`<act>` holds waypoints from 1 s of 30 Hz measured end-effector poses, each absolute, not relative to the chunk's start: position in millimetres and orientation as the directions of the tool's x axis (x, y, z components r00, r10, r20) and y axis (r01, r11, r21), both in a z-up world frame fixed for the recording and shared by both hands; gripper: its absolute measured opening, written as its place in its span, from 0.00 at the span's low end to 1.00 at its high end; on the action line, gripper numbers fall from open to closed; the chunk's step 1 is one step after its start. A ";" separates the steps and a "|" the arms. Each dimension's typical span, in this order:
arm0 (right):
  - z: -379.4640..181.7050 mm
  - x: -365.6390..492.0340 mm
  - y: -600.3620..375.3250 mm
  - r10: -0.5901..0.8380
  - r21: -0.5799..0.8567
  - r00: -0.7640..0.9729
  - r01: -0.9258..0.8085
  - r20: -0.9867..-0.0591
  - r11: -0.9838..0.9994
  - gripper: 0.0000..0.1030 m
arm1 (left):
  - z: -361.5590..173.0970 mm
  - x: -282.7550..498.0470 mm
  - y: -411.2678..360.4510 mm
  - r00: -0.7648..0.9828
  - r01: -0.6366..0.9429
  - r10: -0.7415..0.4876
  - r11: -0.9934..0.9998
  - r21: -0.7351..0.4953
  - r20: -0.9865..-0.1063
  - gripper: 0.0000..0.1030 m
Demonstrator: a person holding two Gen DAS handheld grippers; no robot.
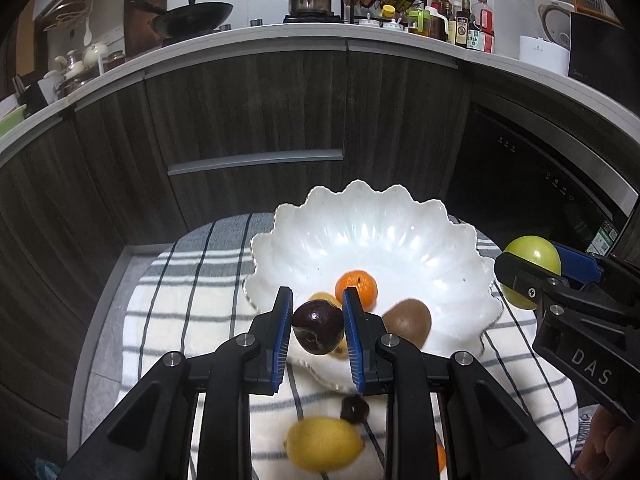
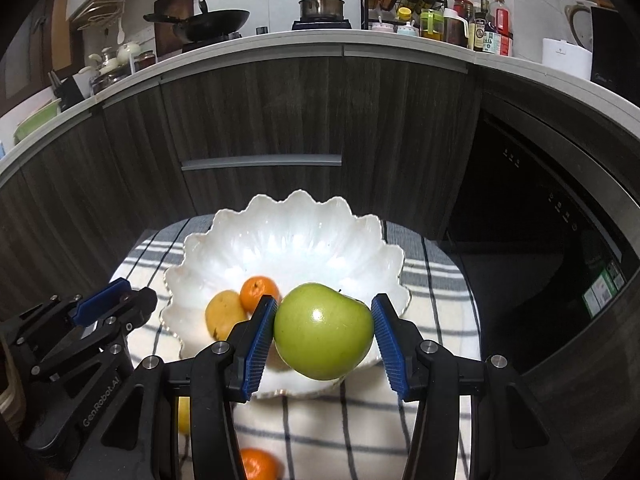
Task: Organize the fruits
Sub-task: 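Carry the plum and green apple in both tools over the white bowl, then open both tools to drop the plum and green apple into the bowl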
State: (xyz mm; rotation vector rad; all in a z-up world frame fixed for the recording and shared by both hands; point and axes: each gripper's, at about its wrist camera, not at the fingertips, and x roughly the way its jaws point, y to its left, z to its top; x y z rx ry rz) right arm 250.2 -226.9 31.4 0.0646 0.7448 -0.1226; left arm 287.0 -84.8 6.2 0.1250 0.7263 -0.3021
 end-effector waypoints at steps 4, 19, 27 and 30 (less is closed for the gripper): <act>26.4 263.7 -231.6 -0.092 0.019 0.720 0.145 -0.688 0.989 0.48 | 5.4 305.2 -90.4 0.712 0.323 -0.228 0.946 0.021 -0.664 0.25; -6.3 307.2 -250.8 -0.073 0.057 0.663 0.173 -0.745 0.983 0.48 | -20.3 353.9 -111.7 0.665 0.348 -0.233 0.937 0.018 -0.710 0.25; -21.6 318.1 -259.3 -0.060 0.069 0.633 0.177 -0.772 0.982 0.49 | -33.0 360.5 -118.9 0.636 0.359 -0.234 0.933 0.014 -0.736 0.27; -20.6 320.1 -259.6 -0.057 0.070 0.629 0.175 -0.776 0.982 0.49 | -33.0 359.8 -119.2 0.642 0.346 -0.216 0.938 0.027 -0.736 0.52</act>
